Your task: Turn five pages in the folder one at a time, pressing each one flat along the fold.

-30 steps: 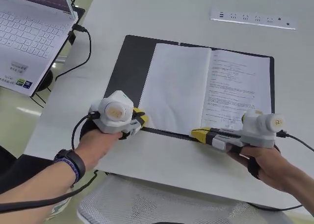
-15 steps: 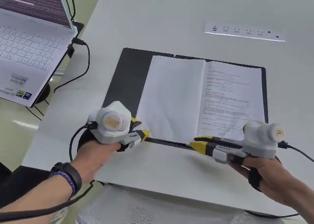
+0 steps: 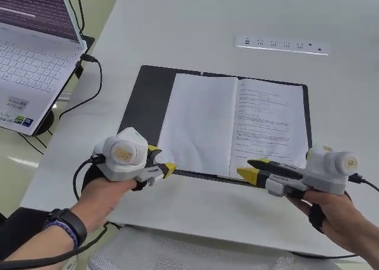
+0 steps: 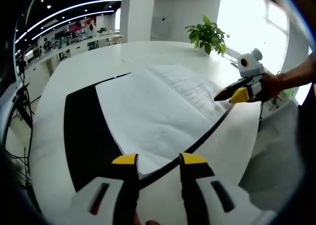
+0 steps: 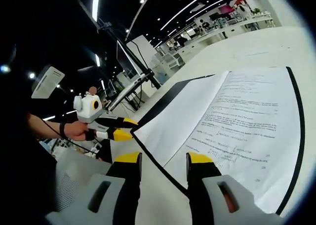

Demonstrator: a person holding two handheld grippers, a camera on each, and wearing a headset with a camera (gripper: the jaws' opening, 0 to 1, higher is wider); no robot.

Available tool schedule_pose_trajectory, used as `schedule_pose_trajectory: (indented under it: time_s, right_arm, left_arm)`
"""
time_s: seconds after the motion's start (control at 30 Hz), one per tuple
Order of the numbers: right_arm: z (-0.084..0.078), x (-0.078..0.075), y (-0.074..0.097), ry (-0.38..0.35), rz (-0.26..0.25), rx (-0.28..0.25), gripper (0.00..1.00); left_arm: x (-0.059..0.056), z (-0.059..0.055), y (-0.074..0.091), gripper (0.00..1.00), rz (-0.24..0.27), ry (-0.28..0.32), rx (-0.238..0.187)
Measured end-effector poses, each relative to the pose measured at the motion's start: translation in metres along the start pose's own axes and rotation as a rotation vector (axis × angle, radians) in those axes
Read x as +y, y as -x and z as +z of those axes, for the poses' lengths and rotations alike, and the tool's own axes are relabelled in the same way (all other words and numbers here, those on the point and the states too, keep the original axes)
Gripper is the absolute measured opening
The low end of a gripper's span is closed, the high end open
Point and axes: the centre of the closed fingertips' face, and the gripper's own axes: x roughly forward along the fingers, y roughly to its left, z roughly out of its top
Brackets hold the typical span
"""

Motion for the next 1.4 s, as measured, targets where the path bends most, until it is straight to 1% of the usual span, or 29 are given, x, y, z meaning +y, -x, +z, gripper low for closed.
schedule_pose_trajectory:
  time_s: [0.07,0.1,0.13,0.23,0.33,0.43,0.47,0.6,0.83,0.97,1.07,1.23,1.3,1.4]
  right_arm:
    - [0.003,-0.005,0.007,0.041,-0.036,-0.002,0.37]
    - [0.005,-0.008,0.012,0.077,-0.067,0.0,0.38]
    - [0.006,-0.007,0.015,0.087,-0.076,0.0,0.4]
    - [0.011,-0.005,0.025,0.097,-0.101,-0.017,0.45]
    - [0.013,-0.006,0.036,0.114,-0.135,-0.021,0.47]
    - [0.014,-0.005,0.044,0.117,-0.154,-0.029,0.49]
    - [0.016,-0.015,0.053,0.121,-0.165,-0.032,0.5]
    - [0.018,-0.015,0.067,0.132,-0.197,-0.048,0.54]
    - [0.021,-0.015,0.088,0.131,-0.24,-0.08,0.6]
    - [0.022,-0.016,0.099,0.134,-0.264,-0.092,0.62]
    - [0.022,-0.016,0.108,0.131,-0.282,-0.103,0.66]
    - [0.02,-0.015,0.118,0.128,-0.302,-0.107,0.69]
    - [0.019,-0.014,0.121,0.141,-0.313,-0.101,0.69]
    - [0.019,-0.016,0.126,0.146,-0.317,-0.092,0.74]
  left_arm:
    - [0.0,0.002,0.002,0.34,0.002,-0.003,-0.005]
    - [0.001,0.005,0.004,0.35,0.006,-0.005,-0.011]
    - [0.001,0.007,0.005,0.35,0.007,-0.005,-0.016]
    - [0.003,0.013,0.009,0.37,0.015,-0.003,-0.031]
    - [0.003,0.018,0.014,0.39,0.018,-0.006,-0.042]
    - [0.002,0.022,0.017,0.41,0.016,-0.014,-0.052]
    - [0.001,0.023,0.019,0.42,0.016,-0.015,-0.054]
    - [0.0,0.028,0.025,0.45,0.019,-0.022,-0.066]
    - [0.001,0.034,0.038,0.5,0.027,-0.018,-0.088]
    - [0.003,0.038,0.046,0.52,0.037,0.001,-0.105]
    - [0.005,0.039,0.052,0.55,0.042,0.031,-0.127]
    - [0.004,0.039,0.06,0.59,0.046,0.028,-0.133]
    - [0.004,0.04,0.063,0.6,0.05,0.034,-0.139]
    - [0.003,0.042,0.069,0.62,0.053,0.042,-0.151]
